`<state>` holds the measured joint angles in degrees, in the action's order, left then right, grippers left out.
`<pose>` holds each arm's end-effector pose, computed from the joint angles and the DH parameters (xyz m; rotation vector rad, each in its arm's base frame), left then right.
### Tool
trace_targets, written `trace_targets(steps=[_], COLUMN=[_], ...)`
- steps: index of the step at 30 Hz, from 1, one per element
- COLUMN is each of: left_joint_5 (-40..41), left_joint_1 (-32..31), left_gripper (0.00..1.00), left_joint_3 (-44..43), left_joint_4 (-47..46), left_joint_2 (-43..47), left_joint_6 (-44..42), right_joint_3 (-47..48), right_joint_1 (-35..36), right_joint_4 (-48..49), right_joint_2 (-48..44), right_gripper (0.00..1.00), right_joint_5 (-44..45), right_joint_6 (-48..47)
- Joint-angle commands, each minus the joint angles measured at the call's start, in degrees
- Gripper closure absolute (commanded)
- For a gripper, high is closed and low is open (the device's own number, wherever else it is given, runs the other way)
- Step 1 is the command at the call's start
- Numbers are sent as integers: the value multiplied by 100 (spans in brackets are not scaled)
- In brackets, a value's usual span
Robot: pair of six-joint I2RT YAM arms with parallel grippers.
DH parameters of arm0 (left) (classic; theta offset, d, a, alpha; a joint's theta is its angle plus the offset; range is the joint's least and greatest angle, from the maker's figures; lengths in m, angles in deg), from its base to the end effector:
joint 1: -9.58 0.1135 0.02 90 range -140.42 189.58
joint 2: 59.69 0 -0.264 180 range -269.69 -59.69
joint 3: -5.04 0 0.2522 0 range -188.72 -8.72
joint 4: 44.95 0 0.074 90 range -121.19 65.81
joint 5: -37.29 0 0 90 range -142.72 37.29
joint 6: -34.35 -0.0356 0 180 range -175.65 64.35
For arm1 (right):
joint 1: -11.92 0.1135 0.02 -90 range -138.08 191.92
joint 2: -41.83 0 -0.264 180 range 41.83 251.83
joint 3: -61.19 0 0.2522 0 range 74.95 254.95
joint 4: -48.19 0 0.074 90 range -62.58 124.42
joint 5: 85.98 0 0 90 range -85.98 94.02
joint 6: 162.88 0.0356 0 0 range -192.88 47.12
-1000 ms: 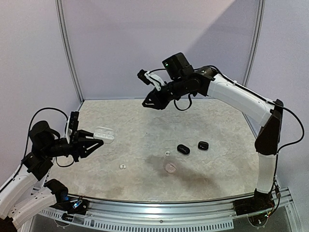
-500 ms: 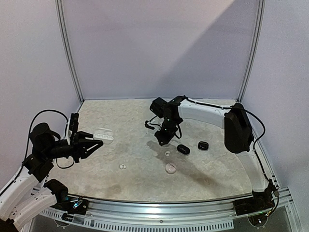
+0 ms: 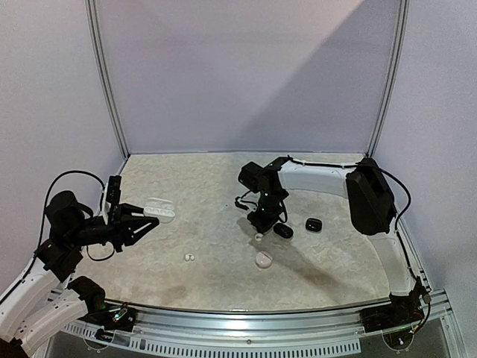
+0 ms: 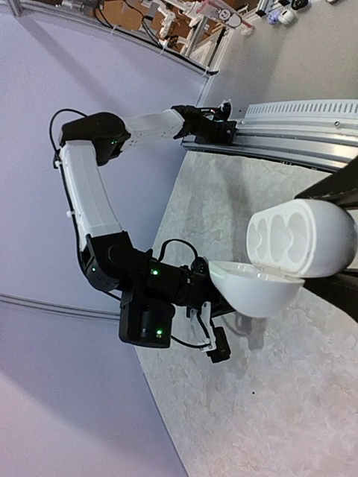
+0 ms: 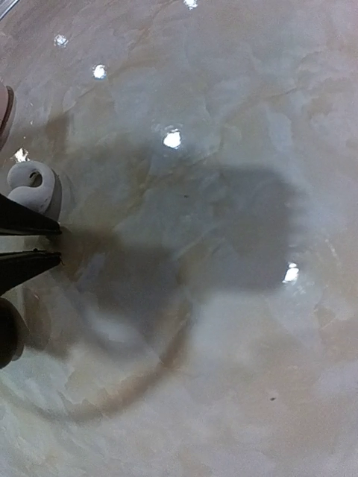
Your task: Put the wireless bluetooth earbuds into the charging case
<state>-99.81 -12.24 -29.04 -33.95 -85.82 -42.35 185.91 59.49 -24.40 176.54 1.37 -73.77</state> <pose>0.1118 -0.0728 0.2594 0.7778 1.5456 -1.1220 0.3147 0.3467 0.1487 -1.2508 2.7682 0.1425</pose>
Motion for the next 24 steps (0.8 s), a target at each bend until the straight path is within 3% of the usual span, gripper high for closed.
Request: trace_targets(steps=[1,17,24], left_joint_5=[35,47,51], left_joint_1=[63,53,49], left_gripper=[100,100,100], left_joint_3=[99,136,152], left_joint_4=[-119,-185,-172], left_joint_2=[81,113,134], left_joint_6=[-46,-20,-29], right_joint_3=[-494,-1427,-1034], right_joint_1=[-14,177,97], right_joint_4=[-147,-53,-270], right_joint_2=[-159,-965,-1223], right_gripper=[91,93,84], right_joint_5=[-178,-577,-87], right_joint_6=[350,791,343])
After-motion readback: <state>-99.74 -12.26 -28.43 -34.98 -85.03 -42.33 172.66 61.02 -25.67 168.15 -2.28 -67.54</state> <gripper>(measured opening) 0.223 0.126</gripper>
